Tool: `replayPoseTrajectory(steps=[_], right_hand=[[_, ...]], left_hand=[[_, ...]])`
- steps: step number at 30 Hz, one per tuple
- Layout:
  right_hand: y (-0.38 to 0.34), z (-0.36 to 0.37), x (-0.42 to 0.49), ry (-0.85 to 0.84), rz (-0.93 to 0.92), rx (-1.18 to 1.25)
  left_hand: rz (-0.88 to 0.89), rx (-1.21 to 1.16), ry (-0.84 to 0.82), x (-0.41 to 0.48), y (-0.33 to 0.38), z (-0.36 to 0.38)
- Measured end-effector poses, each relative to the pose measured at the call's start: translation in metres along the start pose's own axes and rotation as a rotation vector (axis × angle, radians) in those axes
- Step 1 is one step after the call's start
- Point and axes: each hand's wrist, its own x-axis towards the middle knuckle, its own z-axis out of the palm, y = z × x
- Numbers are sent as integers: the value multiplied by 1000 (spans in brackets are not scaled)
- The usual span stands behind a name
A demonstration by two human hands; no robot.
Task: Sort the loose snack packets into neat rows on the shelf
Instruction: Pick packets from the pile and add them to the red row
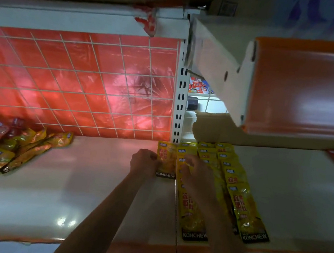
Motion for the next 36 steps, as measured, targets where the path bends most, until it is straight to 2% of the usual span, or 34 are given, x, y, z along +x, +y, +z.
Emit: replayPoseTrajectory(steps=[4, 10, 16, 20, 25, 29, 36], right_hand=[[-3, 3, 0, -17, -7, -4], [-6, 7, 2, -21, -16, -5], [-17, 19, 7, -37, -66, -69], [-41, 44, 12, -75, -113, -89], [-82, 95, 13, -166, -189, -94], [-116, 137, 10, -225, -243, -92], [-164, 219, 19, -351, -351, -170]], left_hand=[[-8, 62, -6, 5, 2, 1], [-14, 119, 71, 7, 4, 4], [72, 223, 90, 6, -5, -7], [156, 317, 185, 1, -28, -33], [160, 406, 352, -4, -69, -81], [111, 464, 409, -3, -107, -122], [-105, 630, 339, 5, -176, -182]])
